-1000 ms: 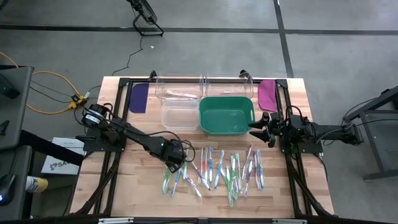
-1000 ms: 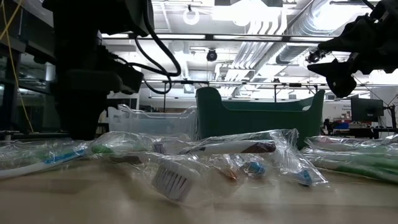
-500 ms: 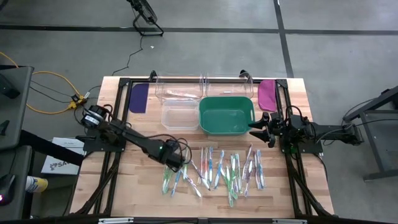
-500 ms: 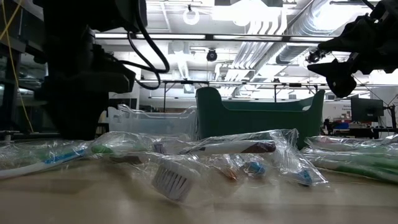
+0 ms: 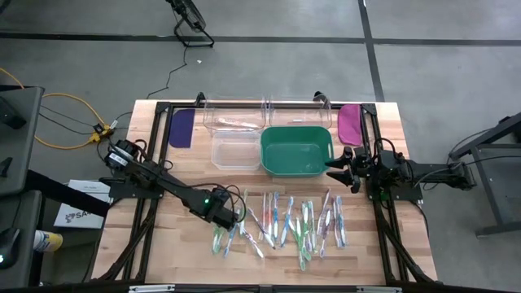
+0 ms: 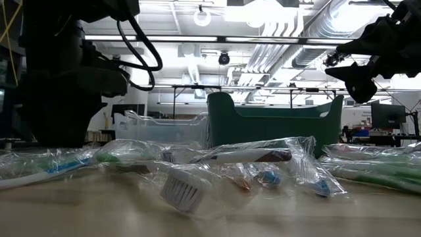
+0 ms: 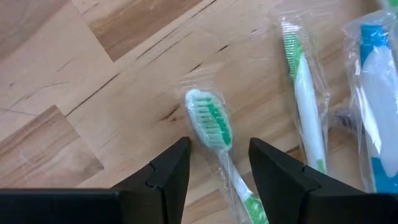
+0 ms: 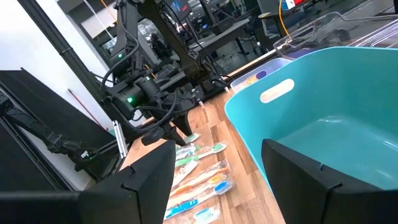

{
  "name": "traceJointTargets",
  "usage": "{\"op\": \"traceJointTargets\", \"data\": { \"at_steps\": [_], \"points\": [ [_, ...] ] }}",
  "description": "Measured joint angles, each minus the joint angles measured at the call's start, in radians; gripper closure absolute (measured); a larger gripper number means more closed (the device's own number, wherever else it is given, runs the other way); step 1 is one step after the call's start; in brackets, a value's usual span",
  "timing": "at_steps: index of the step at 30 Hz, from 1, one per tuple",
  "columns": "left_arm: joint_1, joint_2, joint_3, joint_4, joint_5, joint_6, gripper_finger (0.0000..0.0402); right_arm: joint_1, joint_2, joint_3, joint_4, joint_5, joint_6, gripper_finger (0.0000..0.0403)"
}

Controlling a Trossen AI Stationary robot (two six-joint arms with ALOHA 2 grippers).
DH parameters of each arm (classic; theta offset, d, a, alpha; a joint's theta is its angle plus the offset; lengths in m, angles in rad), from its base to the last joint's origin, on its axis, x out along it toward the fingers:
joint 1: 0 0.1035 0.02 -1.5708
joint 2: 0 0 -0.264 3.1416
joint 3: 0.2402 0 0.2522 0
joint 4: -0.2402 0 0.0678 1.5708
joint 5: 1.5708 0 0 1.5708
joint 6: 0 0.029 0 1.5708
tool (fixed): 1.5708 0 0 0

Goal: Pick & Place Toothbrushes
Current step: Put the green toothbrush into the white bin

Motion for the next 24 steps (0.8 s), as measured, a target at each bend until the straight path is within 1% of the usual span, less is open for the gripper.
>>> {"op": "traceJointTargets", "data": {
  "at_steps": [5,7,9,12,19,21,24],
  "points": [
    [0.000,0.000,0.000,0.000,0.001,-0.003,0.0239,0.000,0.000,0.000,0.000,0.000,0.000,0.0170],
    [0.000,0.000,0.000,0.000,0.001,-0.003,0.0246,0.000,0.000,0.000,0.000,0.000,0.000,0.0170],
    [0.000,0.000,0.000,0.000,0.004,-0.004,0.0260,0.000,0.000,0.000,0.000,0.000,0.000,0.0170],
    [0.000,0.000,0.001,0.000,0.008,-0.004,0.0292,0.000,0.000,0.000,0.000,0.000,0.000,0.0170],
    [0.000,0.000,0.001,-0.002,0.008,-0.003,0.0384,0.000,0.000,0.000,0.000,0.000,0.000,0.0170],
    [0.000,-0.001,0.002,-0.003,0.007,-0.003,0.0392,0.000,0.000,0.000,0.000,0.000,0.000,0.0170],
    [0.000,-0.001,0.002,-0.006,0.003,0.009,0.0387,0.000,0.000,0.000,0.000,0.000,0.000,0.0170]
  ]
}}
